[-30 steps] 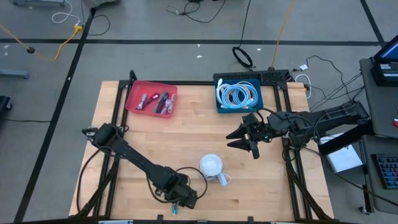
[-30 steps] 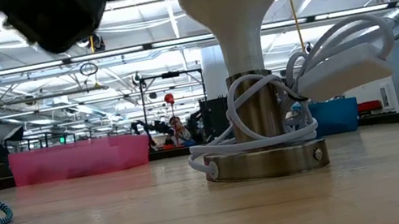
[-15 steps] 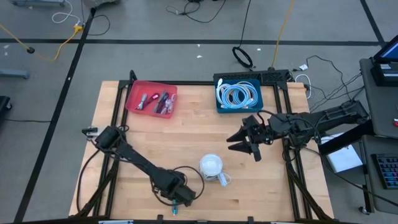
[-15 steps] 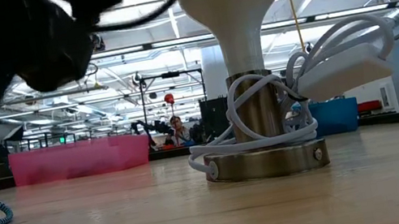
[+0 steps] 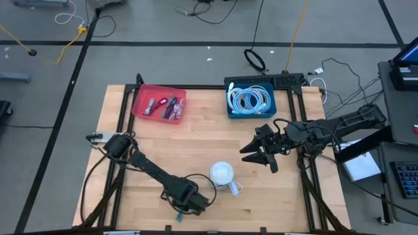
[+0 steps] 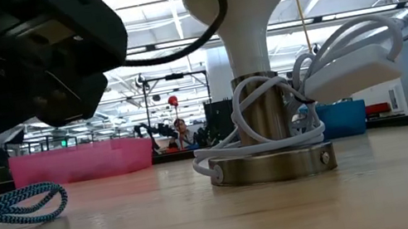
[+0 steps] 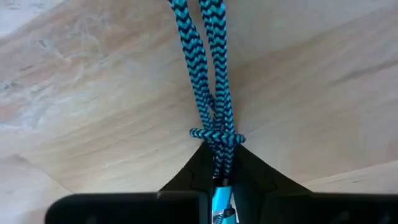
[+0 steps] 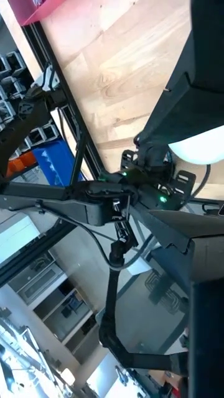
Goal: Pick & Place USB Port
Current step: Put the blue USB cable into the pink bin
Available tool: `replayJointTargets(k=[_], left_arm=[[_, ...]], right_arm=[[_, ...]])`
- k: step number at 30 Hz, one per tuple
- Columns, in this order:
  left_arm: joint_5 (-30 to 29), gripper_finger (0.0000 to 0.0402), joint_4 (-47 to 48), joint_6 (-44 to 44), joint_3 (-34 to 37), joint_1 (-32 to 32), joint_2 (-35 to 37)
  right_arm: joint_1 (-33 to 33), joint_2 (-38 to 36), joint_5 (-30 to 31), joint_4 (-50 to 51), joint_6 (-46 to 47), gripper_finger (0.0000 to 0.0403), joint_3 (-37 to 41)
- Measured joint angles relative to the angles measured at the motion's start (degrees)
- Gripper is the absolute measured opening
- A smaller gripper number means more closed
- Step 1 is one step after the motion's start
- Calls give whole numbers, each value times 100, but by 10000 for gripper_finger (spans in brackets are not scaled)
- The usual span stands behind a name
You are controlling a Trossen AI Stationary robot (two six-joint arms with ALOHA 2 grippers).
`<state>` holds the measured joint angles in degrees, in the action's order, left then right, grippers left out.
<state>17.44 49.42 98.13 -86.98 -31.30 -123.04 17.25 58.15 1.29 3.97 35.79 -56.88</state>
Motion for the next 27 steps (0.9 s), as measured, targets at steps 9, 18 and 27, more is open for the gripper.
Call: replayJointTargets(k=[9, 18, 27], left_arm=[[-2099, 29, 2221, -299, 17, 755, 1670], [-3815, 29, 4046, -2391, 58, 3453, 3164], [-3837, 29, 2971, -5650, 500, 6602, 3290]], right_arm=[[51, 0, 31, -281, -31, 171, 0], [49, 2, 193, -294, -44, 171, 0], [49, 2, 794, -289, -69, 171, 0]])
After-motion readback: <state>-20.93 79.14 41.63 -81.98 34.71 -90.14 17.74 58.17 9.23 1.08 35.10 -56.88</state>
